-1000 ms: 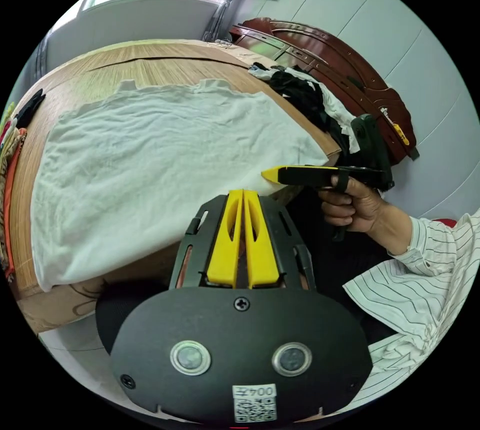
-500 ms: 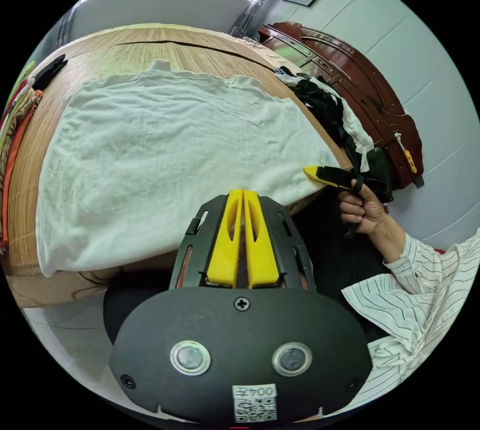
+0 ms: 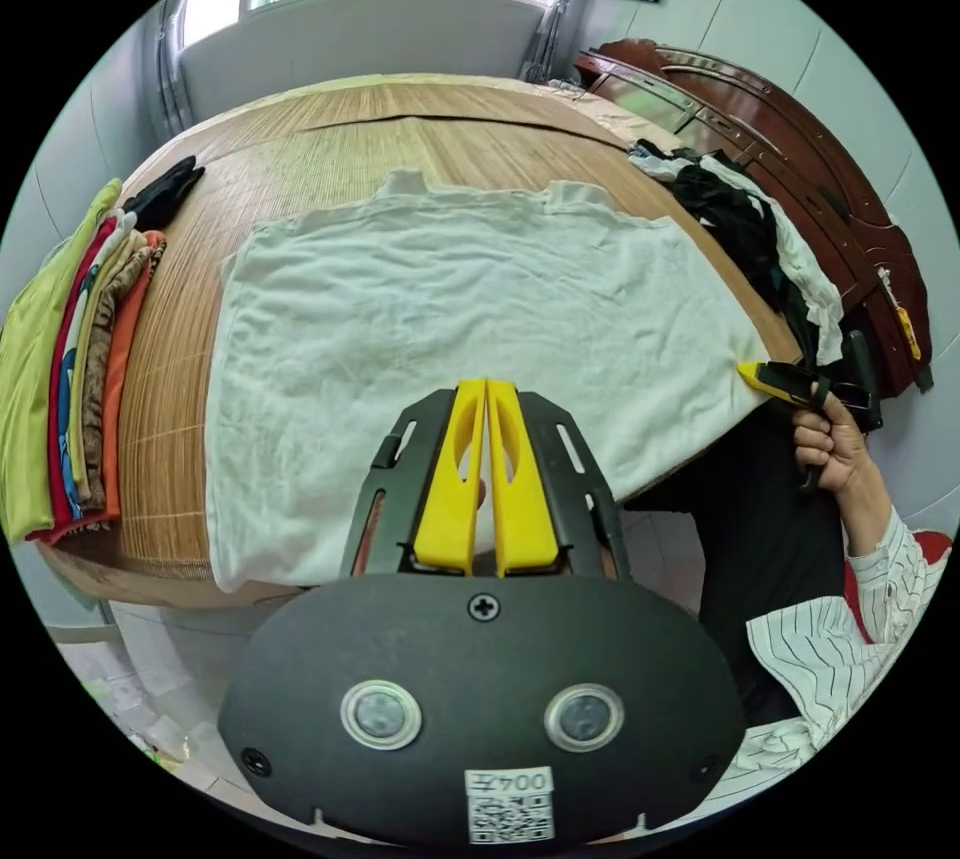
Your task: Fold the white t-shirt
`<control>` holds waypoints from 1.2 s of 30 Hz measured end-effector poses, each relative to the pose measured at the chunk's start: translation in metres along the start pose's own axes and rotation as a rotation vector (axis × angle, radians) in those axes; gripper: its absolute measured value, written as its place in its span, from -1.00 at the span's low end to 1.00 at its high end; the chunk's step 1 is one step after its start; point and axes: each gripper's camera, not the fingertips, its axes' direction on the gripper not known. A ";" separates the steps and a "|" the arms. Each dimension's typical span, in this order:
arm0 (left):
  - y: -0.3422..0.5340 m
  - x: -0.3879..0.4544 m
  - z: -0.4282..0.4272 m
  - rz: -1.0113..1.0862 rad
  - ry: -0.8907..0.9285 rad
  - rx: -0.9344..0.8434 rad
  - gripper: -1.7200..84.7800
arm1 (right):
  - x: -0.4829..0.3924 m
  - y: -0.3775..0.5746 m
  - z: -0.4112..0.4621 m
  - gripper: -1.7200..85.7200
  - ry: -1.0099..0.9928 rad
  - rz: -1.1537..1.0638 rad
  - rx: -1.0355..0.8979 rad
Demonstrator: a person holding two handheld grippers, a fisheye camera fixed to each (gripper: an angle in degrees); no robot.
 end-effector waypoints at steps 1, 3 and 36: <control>-0.001 -0.007 0.009 -0.002 0.000 -0.018 -0.95 | 0.002 -0.003 0.001 -0.97 -0.008 0.008 -0.004; -0.004 -0.007 0.006 -0.009 0.014 -0.002 -0.95 | 0.000 -0.009 0.002 -0.97 0.009 0.010 -0.022; -0.074 0.565 -0.118 0.626 0.116 0.158 -0.75 | 0.080 -0.104 -0.058 -0.87 -0.064 0.170 -0.239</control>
